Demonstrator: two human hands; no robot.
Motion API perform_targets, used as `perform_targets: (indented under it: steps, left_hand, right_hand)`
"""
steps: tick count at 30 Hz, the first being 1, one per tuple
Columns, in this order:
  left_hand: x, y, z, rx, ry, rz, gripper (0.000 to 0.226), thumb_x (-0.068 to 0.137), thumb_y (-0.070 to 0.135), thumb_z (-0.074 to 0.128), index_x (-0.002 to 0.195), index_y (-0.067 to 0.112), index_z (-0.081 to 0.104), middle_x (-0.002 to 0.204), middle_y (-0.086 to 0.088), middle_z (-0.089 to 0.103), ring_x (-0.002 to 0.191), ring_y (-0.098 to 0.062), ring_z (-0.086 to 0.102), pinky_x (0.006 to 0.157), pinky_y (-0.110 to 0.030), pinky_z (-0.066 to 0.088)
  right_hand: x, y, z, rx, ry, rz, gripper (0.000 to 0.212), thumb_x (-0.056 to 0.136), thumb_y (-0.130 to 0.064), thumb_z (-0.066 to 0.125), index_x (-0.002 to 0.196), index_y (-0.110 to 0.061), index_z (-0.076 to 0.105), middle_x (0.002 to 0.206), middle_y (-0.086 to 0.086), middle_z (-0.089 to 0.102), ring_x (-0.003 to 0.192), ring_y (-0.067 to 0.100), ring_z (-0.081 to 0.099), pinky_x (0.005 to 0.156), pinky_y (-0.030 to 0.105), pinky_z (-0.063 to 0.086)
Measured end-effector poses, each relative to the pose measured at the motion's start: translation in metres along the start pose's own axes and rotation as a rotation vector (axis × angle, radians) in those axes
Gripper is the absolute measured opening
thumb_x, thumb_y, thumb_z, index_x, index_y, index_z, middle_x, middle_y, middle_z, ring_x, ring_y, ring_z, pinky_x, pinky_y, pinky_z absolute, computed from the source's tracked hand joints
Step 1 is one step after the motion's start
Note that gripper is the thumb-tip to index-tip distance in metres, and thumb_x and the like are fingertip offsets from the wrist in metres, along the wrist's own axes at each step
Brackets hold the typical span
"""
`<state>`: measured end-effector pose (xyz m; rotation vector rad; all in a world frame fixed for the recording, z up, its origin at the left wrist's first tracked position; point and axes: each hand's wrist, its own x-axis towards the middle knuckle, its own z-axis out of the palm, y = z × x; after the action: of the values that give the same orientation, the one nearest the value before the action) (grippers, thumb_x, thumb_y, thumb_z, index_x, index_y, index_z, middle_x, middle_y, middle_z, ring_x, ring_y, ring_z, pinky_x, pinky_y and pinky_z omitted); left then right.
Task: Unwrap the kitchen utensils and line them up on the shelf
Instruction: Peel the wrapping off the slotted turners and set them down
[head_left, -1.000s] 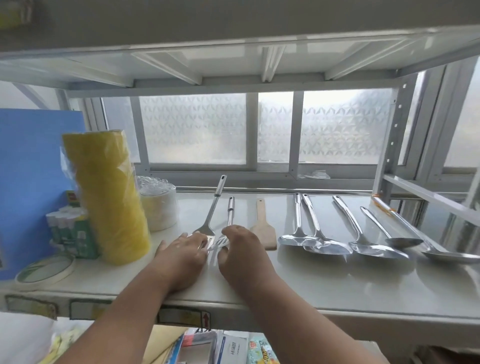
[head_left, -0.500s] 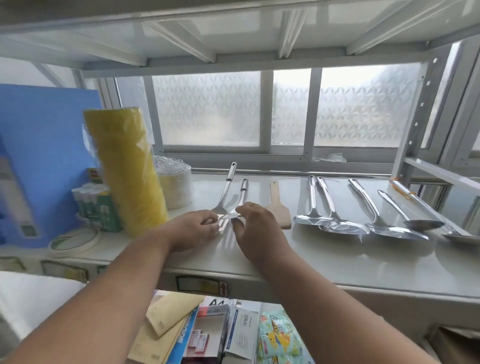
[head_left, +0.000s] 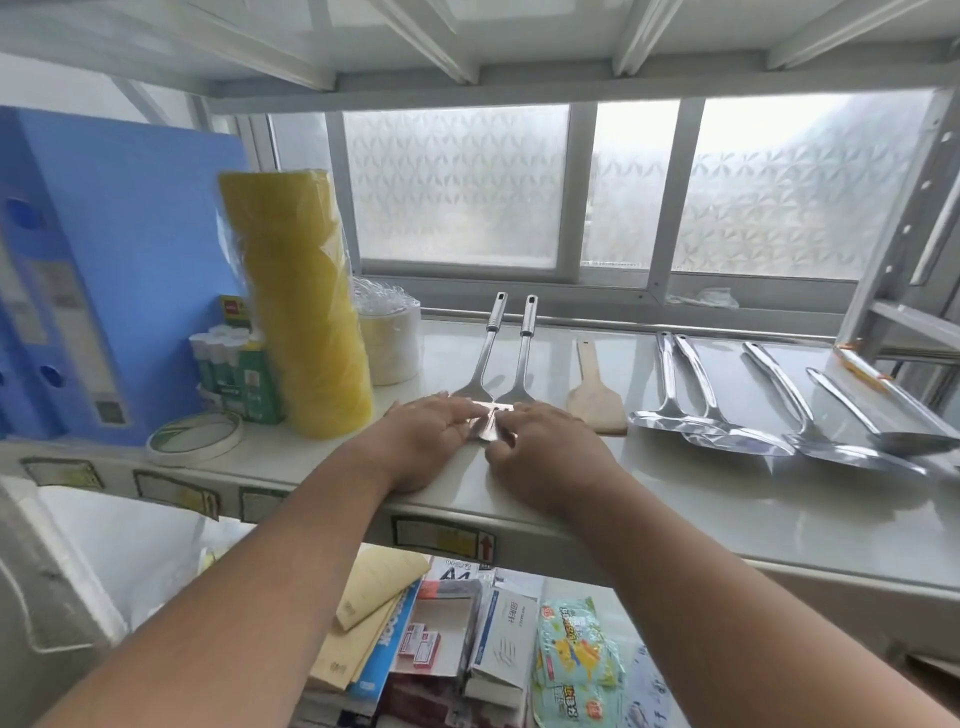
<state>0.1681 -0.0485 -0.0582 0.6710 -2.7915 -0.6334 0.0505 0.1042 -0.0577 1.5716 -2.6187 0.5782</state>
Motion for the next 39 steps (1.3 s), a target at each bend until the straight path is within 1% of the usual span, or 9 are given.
perform_targets:
  steps: [3,6,9,15,19,24,29,33,39]
  left_hand:
    - [0.0,-0.001,0.0,-0.017,0.027,0.023,0.041,0.102,0.051,0.041,0.141,0.061,0.054,0.151,0.016,0.057,0.145,-0.013,0.043,0.126,-0.052,0.021]
    - [0.005,-0.007,0.003,0.05,0.014,0.042,0.065,0.088,0.076,0.027,0.148,0.06,0.044,0.16,0.02,0.046,0.152,-0.011,0.034,0.126,-0.058,0.019]
    - [0.01,-0.012,0.006,0.069,0.03,0.065,0.072,0.085,0.077,0.024,0.152,0.057,0.042,0.166,0.021,0.037,0.156,-0.012,0.026,0.127,-0.058,0.017]
    - [-0.001,-0.011,-0.003,-0.015,0.046,0.046,0.084,0.079,0.08,0.033,0.157,0.049,0.041,0.173,0.004,0.024,0.16,-0.019,0.014,0.13,-0.047,0.011]
    - [-0.007,-0.013,-0.008,-0.061,0.102,0.067,0.087,0.078,0.083,0.041,0.159,0.051,0.033,0.175,0.003,0.02,0.161,-0.019,0.014,0.129,-0.05,0.014]
    - [-0.008,0.018,-0.014,0.027,0.097,0.128,0.07,0.078,0.085,0.034,0.146,0.067,0.03,0.174,0.005,0.021,0.16,-0.02,0.016,0.128,-0.051,0.016]
    - [0.024,0.1,0.017,0.115,0.11,0.326,0.09,0.079,0.085,0.035,0.159,0.044,0.04,0.17,0.006,0.034,0.159,-0.017,0.023,0.13,-0.047,0.017]
    - [0.05,0.167,0.049,0.275,0.002,0.421,0.088,0.085,0.083,0.045,0.163,0.044,0.031,0.171,0.006,0.032,0.159,-0.017,0.024,0.129,-0.043,0.019]
    - [0.095,0.161,0.072,0.285,-0.146,0.296,0.101,0.066,0.104,0.042,0.155,0.058,0.032,0.16,0.018,0.044,0.15,-0.019,0.039,0.12,-0.055,0.033]
  right_hand:
    - [-0.001,0.0,0.0,0.019,0.019,0.009,0.027,0.085,-0.048,0.045,0.095,-0.028,0.06,0.109,-0.003,0.064,0.113,0.023,0.057,0.098,0.041,0.044]
    - [-0.002,-0.001,-0.002,0.059,0.061,-0.008,0.046,0.086,-0.046,0.048,0.123,-0.025,0.063,0.126,0.001,0.064,0.122,0.025,0.055,0.106,0.04,0.042]
    - [-0.005,-0.003,-0.005,0.09,0.082,0.003,0.052,0.088,-0.042,0.054,0.135,-0.02,0.058,0.136,0.006,0.061,0.128,0.026,0.052,0.112,0.04,0.038]
    - [-0.019,-0.01,-0.017,0.165,0.15,-0.028,0.056,0.088,-0.032,0.062,0.141,-0.016,0.055,0.142,0.007,0.057,0.134,0.026,0.047,0.117,0.038,0.032]
    - [-0.044,0.005,-0.034,0.289,0.209,-0.034,0.058,0.09,-0.024,0.061,0.147,-0.016,0.05,0.151,0.005,0.05,0.143,0.022,0.037,0.122,0.034,0.022]
    - [-0.089,0.09,-0.076,0.248,0.428,0.03,0.053,0.085,-0.019,0.063,0.137,-0.013,0.061,0.146,0.007,0.056,0.143,0.021,0.041,0.123,0.032,0.025]
    - [-0.127,0.179,-0.135,0.117,0.63,0.247,0.051,0.081,-0.03,0.058,0.129,-0.016,0.067,0.135,0.005,0.065,0.131,0.022,0.054,0.115,0.04,0.038]
    - [-0.147,0.212,-0.161,0.042,0.582,0.354,0.058,0.082,-0.039,0.057,0.136,-0.019,0.062,0.138,0.003,0.063,0.131,0.022,0.053,0.114,0.038,0.038]
    - [-0.146,0.206,-0.137,-0.113,0.225,0.139,0.064,0.092,-0.051,0.061,0.152,-0.033,0.045,0.158,-0.003,0.043,0.147,0.014,0.035,0.123,0.036,0.026]
